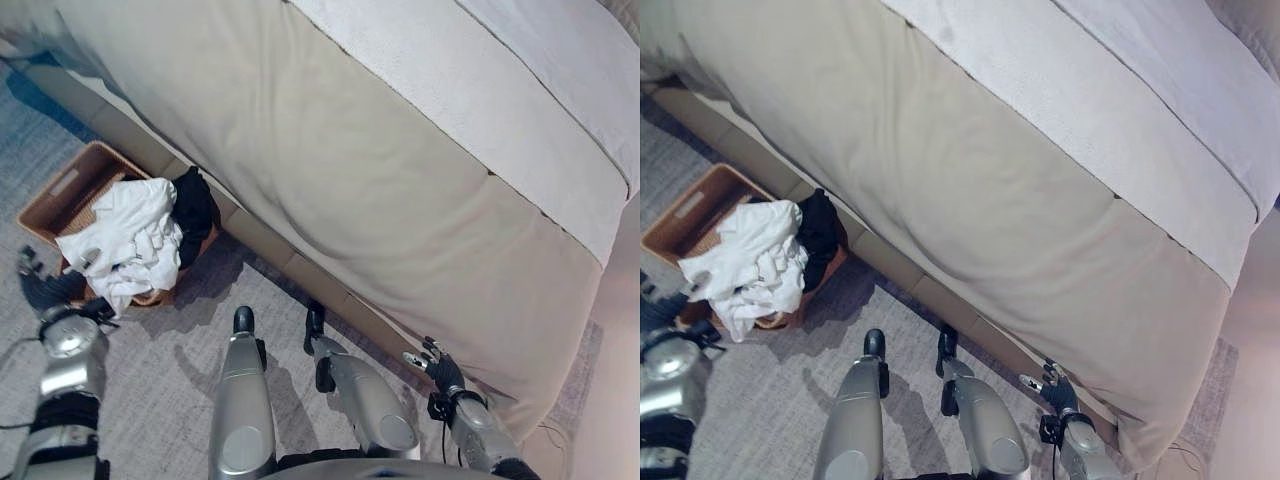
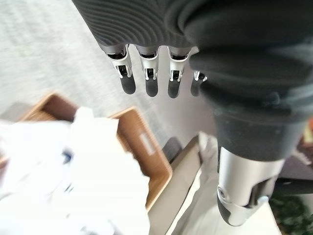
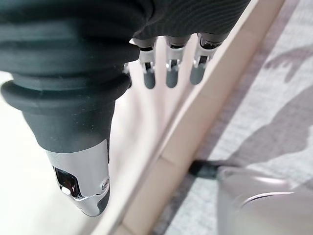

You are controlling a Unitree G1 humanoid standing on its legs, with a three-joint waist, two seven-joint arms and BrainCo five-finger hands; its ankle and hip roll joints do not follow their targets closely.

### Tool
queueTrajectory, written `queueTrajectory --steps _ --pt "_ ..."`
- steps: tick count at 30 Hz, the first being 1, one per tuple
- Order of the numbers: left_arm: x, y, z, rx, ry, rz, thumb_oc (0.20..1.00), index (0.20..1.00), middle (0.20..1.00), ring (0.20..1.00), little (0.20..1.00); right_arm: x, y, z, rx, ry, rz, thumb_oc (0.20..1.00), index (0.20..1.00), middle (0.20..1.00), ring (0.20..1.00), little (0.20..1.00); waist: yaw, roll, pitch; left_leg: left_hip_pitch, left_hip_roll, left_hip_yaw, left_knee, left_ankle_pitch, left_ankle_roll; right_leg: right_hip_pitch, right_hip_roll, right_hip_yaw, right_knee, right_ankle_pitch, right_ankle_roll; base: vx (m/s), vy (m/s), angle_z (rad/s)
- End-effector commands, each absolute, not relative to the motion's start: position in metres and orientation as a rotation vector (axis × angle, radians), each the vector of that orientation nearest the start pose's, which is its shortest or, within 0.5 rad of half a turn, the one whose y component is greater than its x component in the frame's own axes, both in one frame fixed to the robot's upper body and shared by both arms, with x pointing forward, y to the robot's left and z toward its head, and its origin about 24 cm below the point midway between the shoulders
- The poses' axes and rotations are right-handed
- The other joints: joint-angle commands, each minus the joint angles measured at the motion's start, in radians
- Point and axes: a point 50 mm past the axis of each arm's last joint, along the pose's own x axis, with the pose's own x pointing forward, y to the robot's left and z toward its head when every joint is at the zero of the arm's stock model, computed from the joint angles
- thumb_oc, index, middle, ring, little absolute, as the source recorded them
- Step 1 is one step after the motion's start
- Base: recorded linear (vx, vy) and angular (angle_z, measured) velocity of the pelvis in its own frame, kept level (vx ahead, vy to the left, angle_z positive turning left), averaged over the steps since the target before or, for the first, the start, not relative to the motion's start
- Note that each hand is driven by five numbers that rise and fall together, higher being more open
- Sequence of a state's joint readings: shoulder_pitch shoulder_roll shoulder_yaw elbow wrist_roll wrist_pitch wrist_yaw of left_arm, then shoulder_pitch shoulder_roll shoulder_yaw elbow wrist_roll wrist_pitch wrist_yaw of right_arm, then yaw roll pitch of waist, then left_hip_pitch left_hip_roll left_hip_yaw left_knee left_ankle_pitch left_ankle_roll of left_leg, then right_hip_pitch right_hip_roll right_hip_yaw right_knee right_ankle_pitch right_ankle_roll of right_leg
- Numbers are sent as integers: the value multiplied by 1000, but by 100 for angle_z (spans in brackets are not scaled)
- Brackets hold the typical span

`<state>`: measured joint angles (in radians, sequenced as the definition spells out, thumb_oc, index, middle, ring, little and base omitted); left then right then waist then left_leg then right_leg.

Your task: Pick up clothes into the bucket

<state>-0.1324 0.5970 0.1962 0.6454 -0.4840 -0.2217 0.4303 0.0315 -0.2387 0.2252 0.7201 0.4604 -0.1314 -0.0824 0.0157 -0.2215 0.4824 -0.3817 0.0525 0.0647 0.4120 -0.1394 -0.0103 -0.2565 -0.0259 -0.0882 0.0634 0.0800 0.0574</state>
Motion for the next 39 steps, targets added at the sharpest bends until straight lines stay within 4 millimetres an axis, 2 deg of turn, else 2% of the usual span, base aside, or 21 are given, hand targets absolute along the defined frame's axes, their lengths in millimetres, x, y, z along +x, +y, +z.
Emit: queueTrajectory --steps 1,2,3,4,7,8,9,11,13,14,17,19,21,22,23,25,26,29,32,35,39 --pt "232 357 29 66 70 782 1000 1000 1000 1000 1000 190 -228 -90 12 591 -196 1000 1000 1000 1000 1000 -4 78 -23 43 -45 -35 -31 21 7 28 -81 11 30 -16 72 111 5 1" --pt "224 344 6 38 151 725 1000 1000 1000 1000 1000 186 -238 -93 -2 612 -224 1000 1000 1000 1000 1000 -13 107 -48 85 -52 -30 -72 36 1 43 -82 11 36 -28 67 112 5 0" --pt "224 344 6 37 152 724 1000 1000 1000 1000 1000 186 -238 -92 -3 612 -225 1000 1000 1000 1000 1000 -13 107 -47 88 -52 -30 -75 37 1 45 -82 11 36 -29 67 103 -28 -6" --pt "221 339 -5 5 189 711 1000 1000 1000 1000 1000 185 -241 -93 -15 617 -234 1000 1000 1000 1000 1000 -19 117 -62 104 -57 -28 -103 52 -2 49 -84 9 36 -32 65 80 -47 -5" --pt "208 318 -36 -46 309 634 1000 1000 1000 1000 1000 175 -257 -97 -69 659 -275 1000 1000 1000 1000 1000 -31 162 -112 169 -59 -27 -173 80 -14 84 -79 5 37 -58 56 130 -75 2" --pt "201 307 -48 -66 353 589 1000 1000 1000 1000 1000 169 -266 -98 -165 686 -266 1000 1000 1000 1000 1000 -38 192 -143 206 -56 -33 -219 102 -22 106 -71 -1 39 -76 49 94 -117 3" --pt "200 307 -49 -67 353 589 1000 1000 1000 1000 1000 169 -266 -98 -166 687 -266 1000 1000 1000 1000 1000 -39 192 -142 209 -57 -34 -223 103 -22 108 -71 -2 38 -77 49 96 -137 10" --pt "191 294 -64 -101 418 547 1000 1000 1000 1000 1000 156 -278 -103 -229 743 -275 1000 1000 1000 1000 1000 -50 222 -188 251 -42 -44 -279 136 -37 142 -61 -19 37 -101 38 72 -120 11" --pt "188 288 -69 -112 433 524 1000 1000 1000 1000 1000 151 -281 -105 -223 766 -291 1000 1000 1000 1000 1000 -55 232 -198 268 -39 -48 -301 149 -43 154 -58 -28 34 -107 35 30 -145 8" --pt "182 281 -80 -126 488 502 1000 1000 1000 1000 1000 145 -283 -108 -200 783 -296 1000 1000 1000 1000 1000 -62 247 -220 287 -24 -52 -330 172 -55 171 -49 -36 31 -120 28 11 -166 13" --pt "175 272 -90 -155 539 476 1000 1000 1000 1000 1000 143 -286 -108 -169 785 -300 1000 1000 1000 1000 1000 -69 256 -237 299 -13 -51 -339 184 -65 190 -42 -45 25 -131 21 2 -133 23" --pt "167 265 -100 -159 590 450 1000 1000 1000 1000 1000 142 -289 -107 -251 789 -265 1000 1000 1000 1000 1000 -73 258 -251 314 0 -45 -332 183 -72 215 -32 -49 17 -139 13 13 -168 -3" --pt "150 252 -116 -126 694 392 1000 1000 1000 1000 1000 130 -294 -114 -315 867 -213 1000 1000 1000 1000 1000 -71 250 -268 334 10 -40 -309 176 -78 257 -23 -53 -2 -144 3 41 -176 -1" --pt "150 252 -116 -126 694 392 1000 1000 1000 1000 1000 130 -294 -114 -315 867 -213 1000 1000 1000 1000 1000 -71 250 -267 336 10 -40 -309 176 -78 259 -23 -53 -3 -143 3 53 -158 1" --pt "138 243 -127 -132 765 375 1000 1000 1000 1000 1000 123 -294 -118 -298 902 -225 1000 1000 1000 1000 1000 -70 246 -279 350 14 -39 -302 174 -80 283 -17 -57 -13 -147 -1 37 -106 1" --pt "133 240 -131 -132 795 379 1000 1000 1000 1000 1000 122 -293 -119 -295 910 -225 1000 1000 1000 1000 1000 -71 245 -283 358 16 -39 -300 173 -82 296 -15 -59 -17 -149 -3 31 -94 2" --pt "121 236 -139 -125 859 378 1000 1000 1000 1000 1000 116 -291 -124 -265 938 -240 1000 1000 1000 1000 1000 -72 241 -293 373 19 -38 -299 172 -84 318 -11 -63 -28 -151 -6 17 -52 3" --pt "112 233 -145 -111 910 375 1000 1000 1000 1000 1000 110 -288 -128 -231 967 -249 1000 1000 1000 1000 1000 -72 236 -300 385 21 -36 -296 169 -85 335 -8 -65 -37 -152 -9 15 -55 5" --pt "98 231 -152 12 1001 309 1000 1000 1000 1000 1000 104 -283 -134 -219 1002 -243 1000 1000 1000 1000 1000 -72 229 -312 405 19 -35 -293 161 -83 362 -6 -65 -47 -154 -11 7 -16 2" --pt "87 230 -156 57 1057 294 1000 1000 1000 1000 1000 100 -279 -137 -222 1026 -237 1000 1000 1000 1000 1000 -71 229 -319 419 19 -33 -304 160 -81 376 -5 -71 -52 -153 -11 5 -3 1" --pt "79 226 -160 58 1093 292 1000 1000 1000 1000 1000 98 -273 -141 -210 1039 -243 1000 1000 1000 1000 1000 -73 227 -329 436 21 -32 -331 163 -80 387 -8 -79 -56 -153 -8 1 6 3"
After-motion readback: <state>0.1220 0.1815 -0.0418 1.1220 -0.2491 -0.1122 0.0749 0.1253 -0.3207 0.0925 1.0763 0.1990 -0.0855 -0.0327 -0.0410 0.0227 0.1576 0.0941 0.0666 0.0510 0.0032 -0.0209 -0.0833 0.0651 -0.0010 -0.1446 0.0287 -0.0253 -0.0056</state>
